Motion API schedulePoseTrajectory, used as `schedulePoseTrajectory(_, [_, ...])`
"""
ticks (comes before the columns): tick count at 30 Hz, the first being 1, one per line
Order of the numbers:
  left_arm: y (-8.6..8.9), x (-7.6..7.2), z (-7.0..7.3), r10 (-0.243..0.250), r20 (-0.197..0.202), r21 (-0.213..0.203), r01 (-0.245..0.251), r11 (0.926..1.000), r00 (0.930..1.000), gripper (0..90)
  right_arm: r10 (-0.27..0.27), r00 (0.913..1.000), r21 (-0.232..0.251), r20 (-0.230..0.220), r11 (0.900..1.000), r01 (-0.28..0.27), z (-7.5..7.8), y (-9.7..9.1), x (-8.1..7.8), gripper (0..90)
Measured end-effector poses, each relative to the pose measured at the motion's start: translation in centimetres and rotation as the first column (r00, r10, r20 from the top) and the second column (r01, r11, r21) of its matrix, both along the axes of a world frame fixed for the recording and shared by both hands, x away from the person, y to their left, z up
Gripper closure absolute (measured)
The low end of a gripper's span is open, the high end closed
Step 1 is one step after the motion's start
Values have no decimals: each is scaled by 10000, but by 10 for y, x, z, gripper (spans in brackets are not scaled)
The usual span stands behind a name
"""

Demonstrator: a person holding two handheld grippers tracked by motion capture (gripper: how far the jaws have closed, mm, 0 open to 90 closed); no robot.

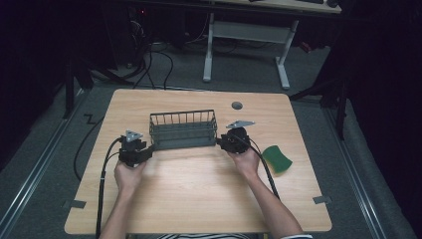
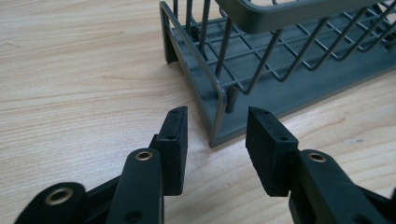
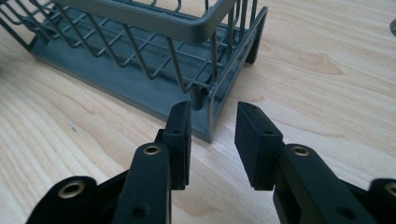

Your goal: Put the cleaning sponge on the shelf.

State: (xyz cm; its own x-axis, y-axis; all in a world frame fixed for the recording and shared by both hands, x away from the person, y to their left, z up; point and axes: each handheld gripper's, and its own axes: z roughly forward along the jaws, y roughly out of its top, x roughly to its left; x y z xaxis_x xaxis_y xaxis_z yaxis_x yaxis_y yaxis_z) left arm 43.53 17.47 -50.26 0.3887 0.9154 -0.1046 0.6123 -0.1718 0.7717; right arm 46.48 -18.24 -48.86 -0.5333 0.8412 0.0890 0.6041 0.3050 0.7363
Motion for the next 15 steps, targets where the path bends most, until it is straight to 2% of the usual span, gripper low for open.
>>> schedulePoseTrajectory(4, [0, 3, -3, -68, -69, -284, 66, 9996, 10000, 615, -137, 9999, -56, -25, 9999, 137, -4, 1, 5, 689])
schedulePoseTrajectory(10, [-2, 4, -5, -121, 49, -275, 122, 9995, 9999, 663, -71, 9999, 131, -73, 9999, 72, -11, 2, 8, 728])
schedulePoseTrajectory(15, [-3, 7, -8, -96, 41, -270, 97, 9996, 9999, 711, 64, 9999, 79, -142, 9999, -62, -15, 7, 10, 781])
